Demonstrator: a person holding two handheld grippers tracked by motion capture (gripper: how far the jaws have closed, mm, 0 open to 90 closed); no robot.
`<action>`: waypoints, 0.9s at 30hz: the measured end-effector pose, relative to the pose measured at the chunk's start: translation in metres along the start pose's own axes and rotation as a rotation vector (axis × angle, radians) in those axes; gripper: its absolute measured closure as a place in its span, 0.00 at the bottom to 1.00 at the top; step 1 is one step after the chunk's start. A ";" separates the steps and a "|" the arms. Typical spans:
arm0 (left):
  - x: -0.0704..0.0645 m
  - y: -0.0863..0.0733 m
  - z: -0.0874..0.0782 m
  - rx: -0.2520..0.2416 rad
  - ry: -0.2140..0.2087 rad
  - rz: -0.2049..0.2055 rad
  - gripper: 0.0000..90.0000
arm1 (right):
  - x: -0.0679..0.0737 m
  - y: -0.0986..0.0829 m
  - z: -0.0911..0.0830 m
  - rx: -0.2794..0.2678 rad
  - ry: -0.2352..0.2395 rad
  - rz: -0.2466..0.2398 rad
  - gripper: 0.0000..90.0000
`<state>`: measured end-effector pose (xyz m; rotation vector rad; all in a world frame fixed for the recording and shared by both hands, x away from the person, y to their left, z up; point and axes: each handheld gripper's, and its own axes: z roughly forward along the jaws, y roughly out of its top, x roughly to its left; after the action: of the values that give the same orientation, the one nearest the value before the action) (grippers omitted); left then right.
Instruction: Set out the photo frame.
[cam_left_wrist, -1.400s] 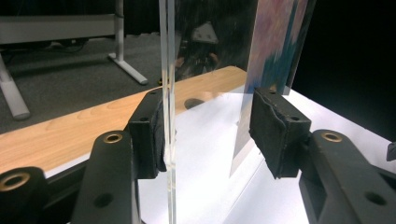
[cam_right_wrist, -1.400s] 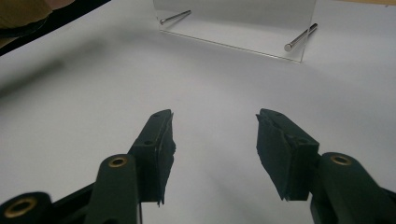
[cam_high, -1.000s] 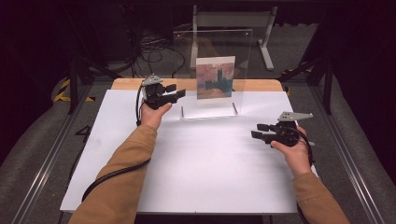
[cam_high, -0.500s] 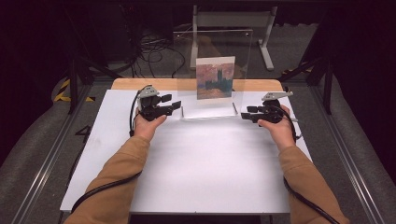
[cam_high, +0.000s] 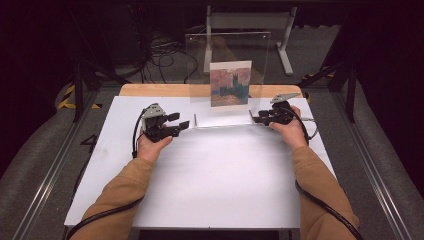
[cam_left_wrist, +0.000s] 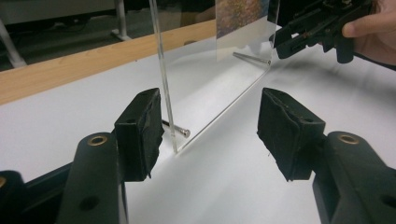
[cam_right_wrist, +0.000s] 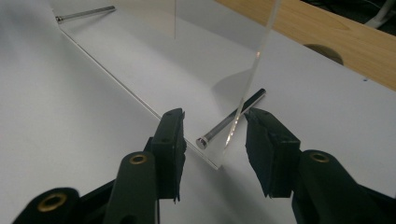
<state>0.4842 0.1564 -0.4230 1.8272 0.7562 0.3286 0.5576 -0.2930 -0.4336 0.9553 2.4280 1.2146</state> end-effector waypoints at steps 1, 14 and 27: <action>0.000 -0.002 -0.001 -0.001 -0.001 -0.004 0.45 | 0.000 0.000 0.003 0.003 0.004 -0.004 0.64; 0.005 -0.018 -0.009 -0.012 -0.007 -0.053 0.45 | 0.001 0.000 0.018 0.032 0.021 -0.022 0.68; 0.004 -0.023 -0.007 0.006 -0.012 -0.049 0.44 | 0.008 -0.004 0.010 0.037 0.050 -0.015 0.77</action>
<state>0.4755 0.1695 -0.4418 1.8116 0.7929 0.2837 0.5543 -0.2835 -0.4428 0.9256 2.5000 1.2056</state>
